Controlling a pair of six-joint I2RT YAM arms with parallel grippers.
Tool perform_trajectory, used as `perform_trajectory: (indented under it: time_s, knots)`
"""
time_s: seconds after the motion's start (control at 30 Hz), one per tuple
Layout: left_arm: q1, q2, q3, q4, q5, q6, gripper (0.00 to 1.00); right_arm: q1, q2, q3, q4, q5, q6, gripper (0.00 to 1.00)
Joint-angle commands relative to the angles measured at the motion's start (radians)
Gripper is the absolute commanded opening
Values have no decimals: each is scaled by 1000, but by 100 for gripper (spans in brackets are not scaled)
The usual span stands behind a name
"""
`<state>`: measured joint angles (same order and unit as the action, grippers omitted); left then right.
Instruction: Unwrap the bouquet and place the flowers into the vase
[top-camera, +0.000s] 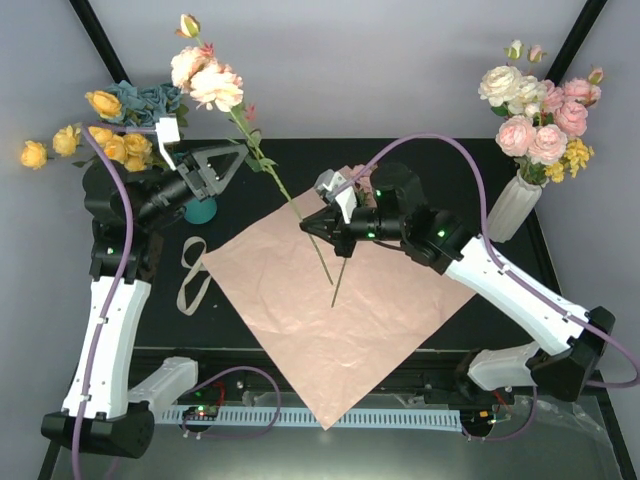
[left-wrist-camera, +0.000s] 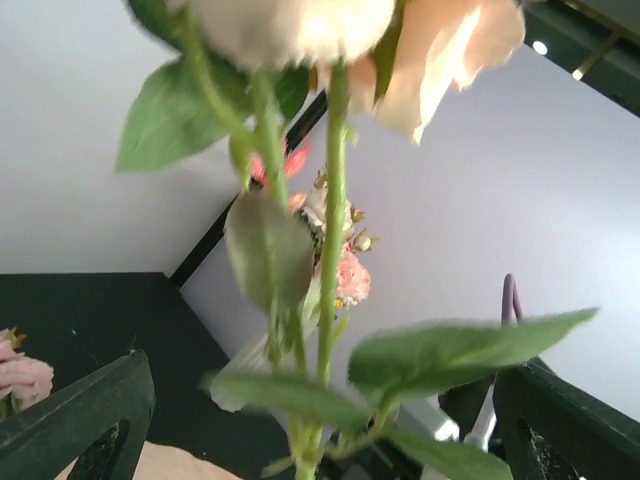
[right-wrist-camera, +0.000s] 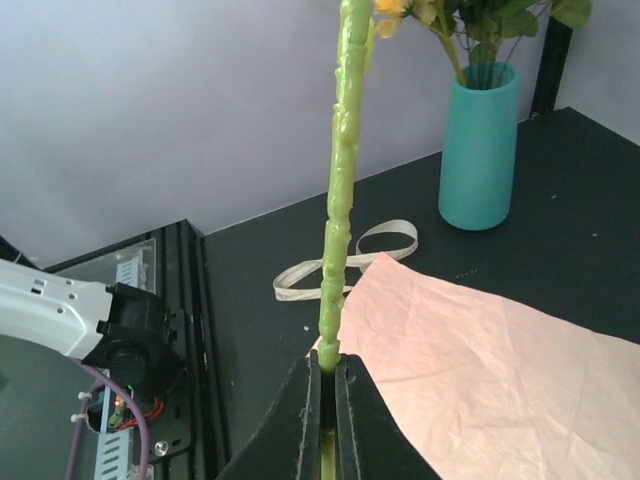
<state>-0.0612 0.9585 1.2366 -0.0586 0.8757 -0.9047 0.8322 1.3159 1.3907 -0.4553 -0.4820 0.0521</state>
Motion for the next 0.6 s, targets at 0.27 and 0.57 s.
perform_trajectory:
  time_s: [0.27, 0.57]
  knots:
    - [-13, 87, 127, 20, -137, 43, 68, 57, 36, 10, 34, -23, -42, 2]
    - [-13, 75, 147, -47, -186, 92, 12, 58, 45, 2, 50, 2, -24, 2]
